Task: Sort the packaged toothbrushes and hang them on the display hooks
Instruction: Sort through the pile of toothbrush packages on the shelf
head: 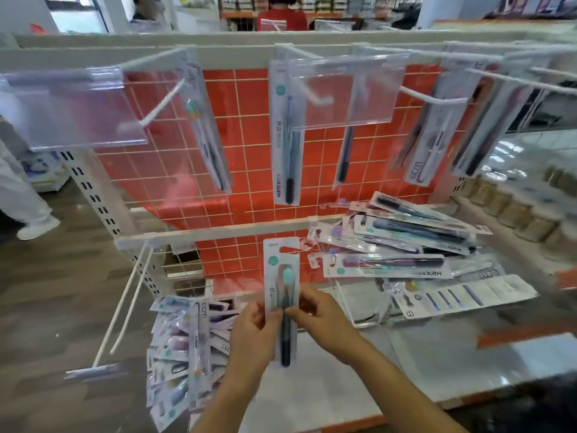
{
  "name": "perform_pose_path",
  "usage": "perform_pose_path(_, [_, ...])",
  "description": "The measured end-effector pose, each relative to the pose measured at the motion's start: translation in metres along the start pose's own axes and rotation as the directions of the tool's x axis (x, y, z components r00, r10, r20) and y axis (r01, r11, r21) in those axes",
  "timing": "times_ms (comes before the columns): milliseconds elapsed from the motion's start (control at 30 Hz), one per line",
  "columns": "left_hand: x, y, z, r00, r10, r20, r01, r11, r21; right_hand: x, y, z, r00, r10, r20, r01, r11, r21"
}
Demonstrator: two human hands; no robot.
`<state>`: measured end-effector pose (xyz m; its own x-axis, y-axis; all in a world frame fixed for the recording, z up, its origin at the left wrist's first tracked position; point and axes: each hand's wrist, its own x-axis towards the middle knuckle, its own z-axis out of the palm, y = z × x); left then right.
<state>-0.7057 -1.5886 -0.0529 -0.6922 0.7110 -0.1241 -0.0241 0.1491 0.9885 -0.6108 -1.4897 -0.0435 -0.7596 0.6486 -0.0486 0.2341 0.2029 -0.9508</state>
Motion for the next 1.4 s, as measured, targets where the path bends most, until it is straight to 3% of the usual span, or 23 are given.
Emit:
perform_pose_path(400, [-0.022, -0.009, 0.026, 0.998, 0.065, 0.002, -0.065, 0.994, 0.093, -0.025, 0.025, -0.033, 0.999, -0.037, 0.040, 0.042, 0.990, -0.133])
perform_pose_path(567, [-0.038, -0.016, 0.034, 0.999, 0.015, -0.044, -0.011, 0.997, 0.080, -0.040, 0.039, -0.041, 0.996, -0.074, 0.058, 0.082, 0.985, -0.149])
perform_pose_path(833, [-0.062, -0.018, 0.059, 0.998, 0.052, -0.037, -0.048, 0.994, 0.097, -0.060, 0.048, -0.068, 0.991, -0.074, 0.107, 0.087, 0.989, -0.123])
perform_pose_path(1400, [-0.080, 0.001, 0.141, 0.996, 0.023, 0.084, -0.033, 0.993, 0.111, -0.092, 0.056, -0.142, 0.999, -0.022, -0.035, 0.025, 0.996, 0.087])
